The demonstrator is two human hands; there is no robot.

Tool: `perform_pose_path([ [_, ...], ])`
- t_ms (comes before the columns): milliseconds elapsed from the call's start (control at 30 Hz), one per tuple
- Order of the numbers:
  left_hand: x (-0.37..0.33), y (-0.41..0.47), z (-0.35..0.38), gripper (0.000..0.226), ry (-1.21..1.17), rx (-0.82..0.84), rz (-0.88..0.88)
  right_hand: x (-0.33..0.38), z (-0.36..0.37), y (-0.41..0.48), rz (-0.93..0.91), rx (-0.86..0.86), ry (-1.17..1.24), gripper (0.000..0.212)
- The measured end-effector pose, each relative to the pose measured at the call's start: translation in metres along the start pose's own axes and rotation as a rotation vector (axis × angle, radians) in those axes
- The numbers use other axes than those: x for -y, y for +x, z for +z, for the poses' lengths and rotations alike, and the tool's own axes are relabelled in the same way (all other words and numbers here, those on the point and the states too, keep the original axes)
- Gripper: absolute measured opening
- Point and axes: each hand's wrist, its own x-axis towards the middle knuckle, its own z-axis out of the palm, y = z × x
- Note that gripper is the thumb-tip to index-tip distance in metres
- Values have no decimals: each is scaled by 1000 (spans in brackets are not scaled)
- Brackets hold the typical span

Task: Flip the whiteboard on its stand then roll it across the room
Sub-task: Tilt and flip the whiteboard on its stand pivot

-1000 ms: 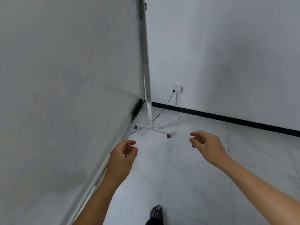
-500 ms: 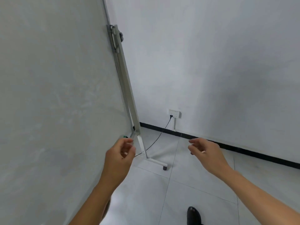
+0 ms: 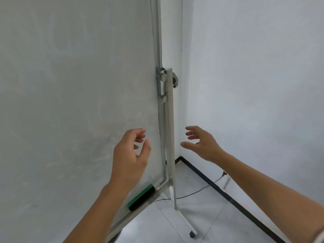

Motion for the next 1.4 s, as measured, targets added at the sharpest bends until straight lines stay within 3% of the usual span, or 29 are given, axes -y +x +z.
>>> perform_pose_path([
  [133,-7,40,27,30,52,-33,50,9,10,81,-68,206,77,78],
  [267,-13,66,48,39,113,-33,1,20,20,122,-60,461,28,40],
  [433,-26,75,68,37,144,-188,-84,6,34,145,-112,650,-68,21],
  [700,-70,65,110,39,123,-415,-307,-13,18,142,-298,857,-36,36],
  [900,-113,31,135,36,196,-573,-350,-39,-2,92,-419,876,-19,45],
  [1200,-168,-65,154,35,343,-520,-321,-70,-37,-15,-500,832,6,49],
  [1400,-208,-141,161,35,419,-449,-232,-98,-58,-111,-458,716,45,49],
])
